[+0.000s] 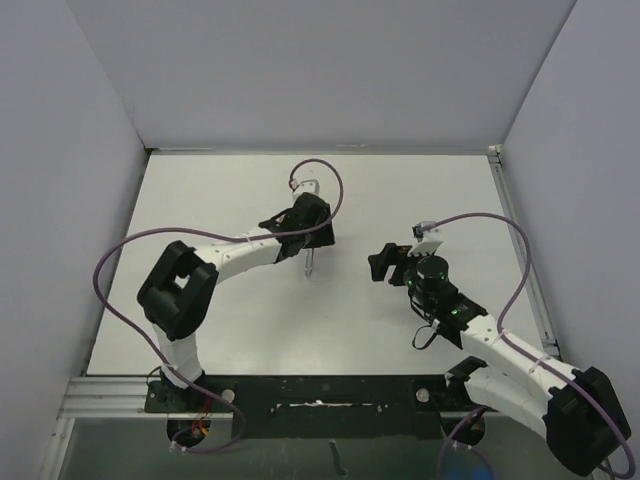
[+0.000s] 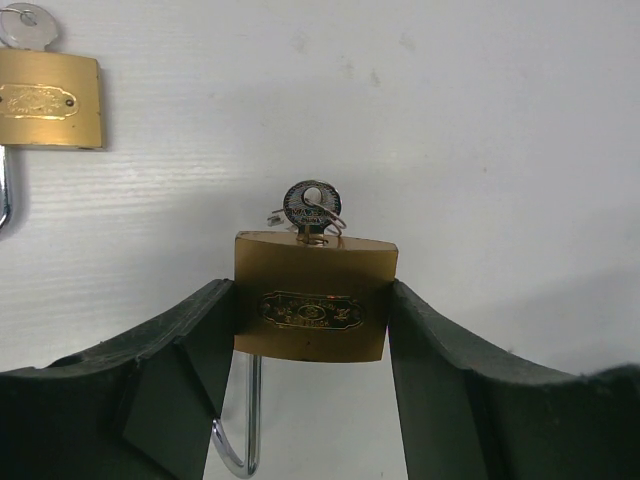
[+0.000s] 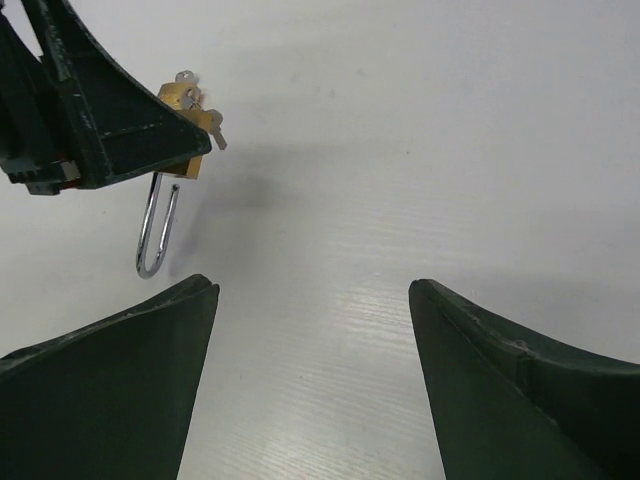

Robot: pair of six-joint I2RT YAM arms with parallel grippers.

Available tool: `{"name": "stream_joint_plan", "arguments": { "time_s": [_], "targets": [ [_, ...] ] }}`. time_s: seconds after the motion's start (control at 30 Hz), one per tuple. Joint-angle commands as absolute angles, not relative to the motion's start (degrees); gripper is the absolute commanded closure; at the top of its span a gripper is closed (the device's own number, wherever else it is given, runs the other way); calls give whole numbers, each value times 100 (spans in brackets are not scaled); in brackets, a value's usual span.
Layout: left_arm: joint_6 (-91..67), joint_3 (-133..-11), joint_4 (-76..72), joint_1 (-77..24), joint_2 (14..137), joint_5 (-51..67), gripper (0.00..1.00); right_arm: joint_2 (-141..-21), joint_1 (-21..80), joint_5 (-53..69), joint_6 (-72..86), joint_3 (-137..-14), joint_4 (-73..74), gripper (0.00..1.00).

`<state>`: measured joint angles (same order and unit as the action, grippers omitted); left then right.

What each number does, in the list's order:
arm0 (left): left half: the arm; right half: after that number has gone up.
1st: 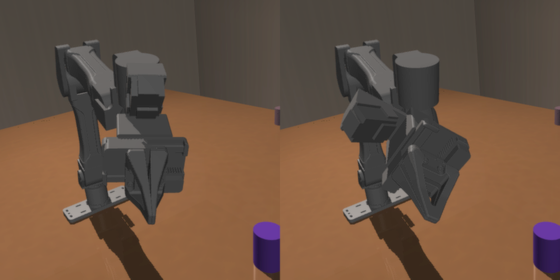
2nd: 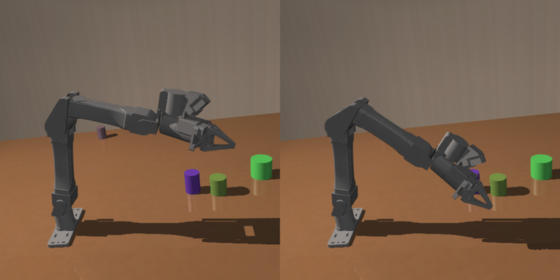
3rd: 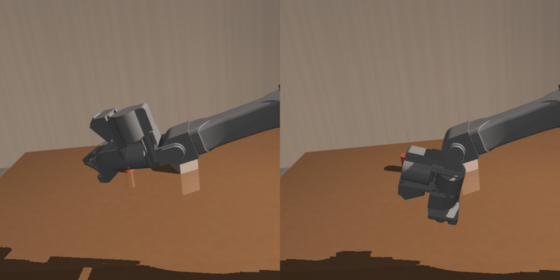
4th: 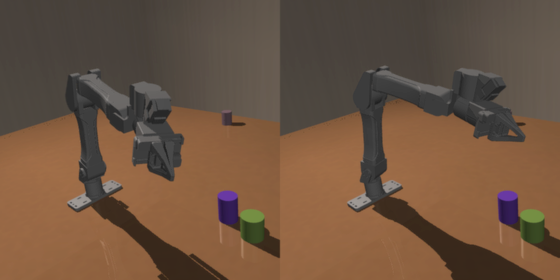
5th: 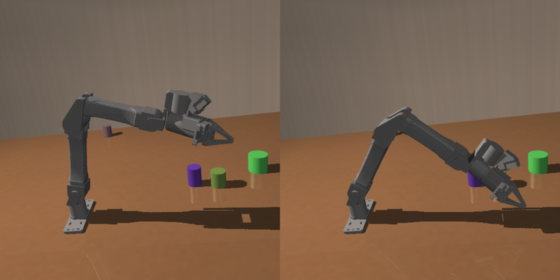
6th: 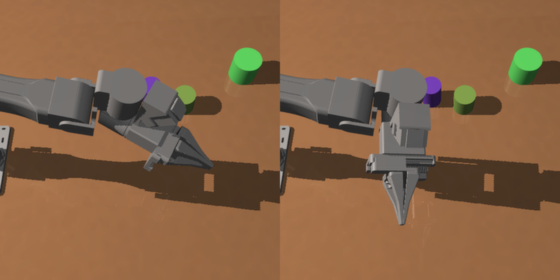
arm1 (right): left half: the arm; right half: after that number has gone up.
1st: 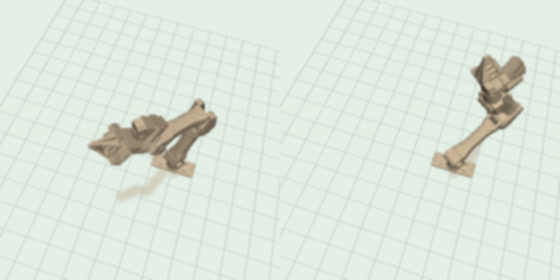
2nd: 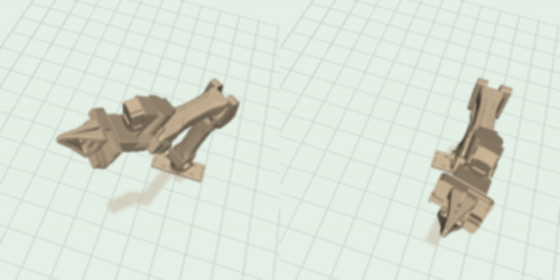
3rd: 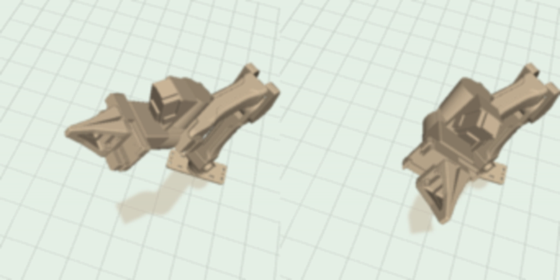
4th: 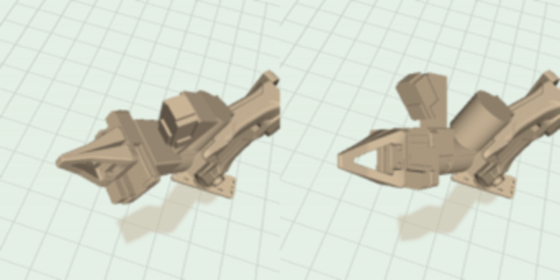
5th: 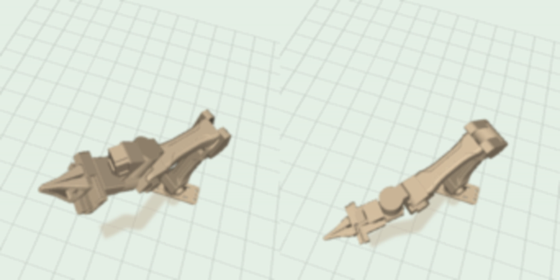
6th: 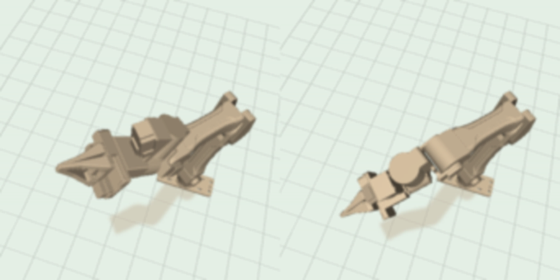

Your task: Unlock with the key

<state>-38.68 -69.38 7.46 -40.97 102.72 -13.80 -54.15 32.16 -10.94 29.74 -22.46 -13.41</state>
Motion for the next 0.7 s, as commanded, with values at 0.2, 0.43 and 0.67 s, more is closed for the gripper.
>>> {"name": "stream_joint_plan", "arguments": {
  "time_s": [0.2, 0.43, 0.67],
  "targets": [
    [-3646, -8606, 887, -4137, 11544, -1676, 100, -4755, 3094, -1219, 2861, -2348, -762, 20],
    [-3725, -9739, 1125, -4131, 12494, -1638, 100, -4485, 3066, -1227, 2883, -2295, -569, 21],
    [-3731, -10781, 1440, -4066, 13363, -1555, 100, -4291, 3041, -1222, 2904, -2291, -371, 20]
  ]
}}
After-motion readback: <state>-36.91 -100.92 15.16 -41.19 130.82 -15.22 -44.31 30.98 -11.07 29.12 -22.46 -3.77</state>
